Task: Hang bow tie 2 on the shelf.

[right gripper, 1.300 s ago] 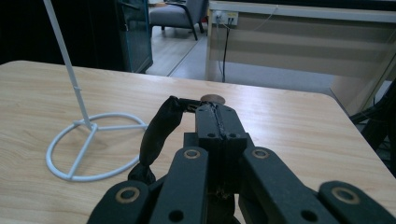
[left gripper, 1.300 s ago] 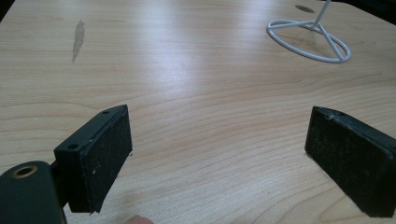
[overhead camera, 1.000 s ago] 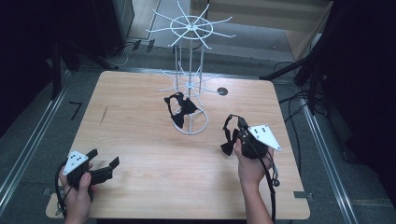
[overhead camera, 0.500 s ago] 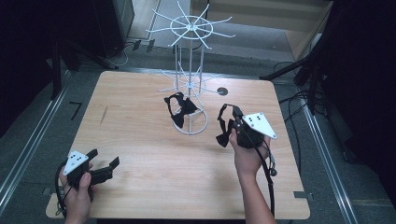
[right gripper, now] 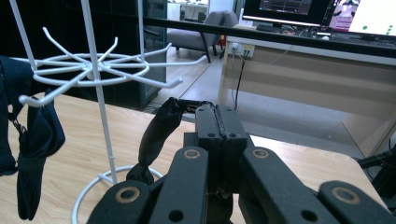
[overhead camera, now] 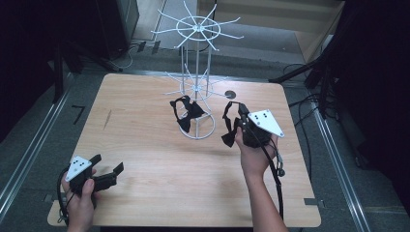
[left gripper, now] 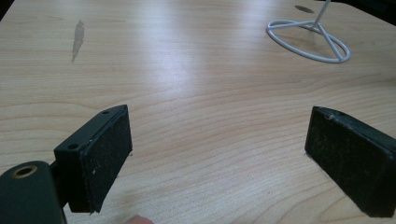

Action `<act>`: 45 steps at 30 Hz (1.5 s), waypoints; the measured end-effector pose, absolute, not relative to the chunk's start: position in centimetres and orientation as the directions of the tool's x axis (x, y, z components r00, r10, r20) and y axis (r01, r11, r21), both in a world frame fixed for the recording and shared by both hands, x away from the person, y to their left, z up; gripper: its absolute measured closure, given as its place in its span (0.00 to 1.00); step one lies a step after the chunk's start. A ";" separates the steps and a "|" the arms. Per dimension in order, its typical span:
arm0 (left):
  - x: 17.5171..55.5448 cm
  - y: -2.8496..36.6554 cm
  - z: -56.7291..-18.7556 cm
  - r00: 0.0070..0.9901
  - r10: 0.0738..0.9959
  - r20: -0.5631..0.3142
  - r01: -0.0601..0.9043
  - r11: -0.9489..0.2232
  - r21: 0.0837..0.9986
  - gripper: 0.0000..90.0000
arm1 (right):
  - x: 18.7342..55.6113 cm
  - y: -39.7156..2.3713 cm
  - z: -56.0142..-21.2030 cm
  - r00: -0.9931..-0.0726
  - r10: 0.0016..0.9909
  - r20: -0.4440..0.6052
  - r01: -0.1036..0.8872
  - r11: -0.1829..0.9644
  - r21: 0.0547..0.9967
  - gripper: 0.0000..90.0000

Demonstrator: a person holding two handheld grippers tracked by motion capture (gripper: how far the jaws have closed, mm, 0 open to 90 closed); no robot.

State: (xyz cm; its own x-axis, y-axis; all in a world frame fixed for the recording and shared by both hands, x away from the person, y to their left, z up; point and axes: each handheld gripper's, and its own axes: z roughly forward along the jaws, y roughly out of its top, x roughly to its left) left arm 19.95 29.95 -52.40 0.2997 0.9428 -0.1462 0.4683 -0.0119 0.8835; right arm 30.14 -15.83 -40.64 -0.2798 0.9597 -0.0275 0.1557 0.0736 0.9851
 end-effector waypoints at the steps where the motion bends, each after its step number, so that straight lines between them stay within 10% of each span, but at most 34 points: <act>1: 19.9 30.0 -52.4 0.300 0.943 -0.147 0.468 -0.011 0.883 0.09 | 30.2 -15.8 -40.6 -0.282 0.959 -0.029 0.153 0.075 0.985 1.00; 45: 20.0 30.0 -52.4 0.300 0.942 -0.150 0.466 -0.008 0.885 0.09 | 33.5 -15.2 -38.7 -0.319 0.948 -0.014 0.176 0.074 0.982 1.00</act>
State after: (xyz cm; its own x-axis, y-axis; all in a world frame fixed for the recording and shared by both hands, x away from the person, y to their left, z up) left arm 20.01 29.97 -52.43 0.2999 0.9422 -0.1496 0.4664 -0.0080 0.8846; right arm 33.52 -15.22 -38.74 -0.3194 0.9475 -0.0137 0.1759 0.0735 0.9816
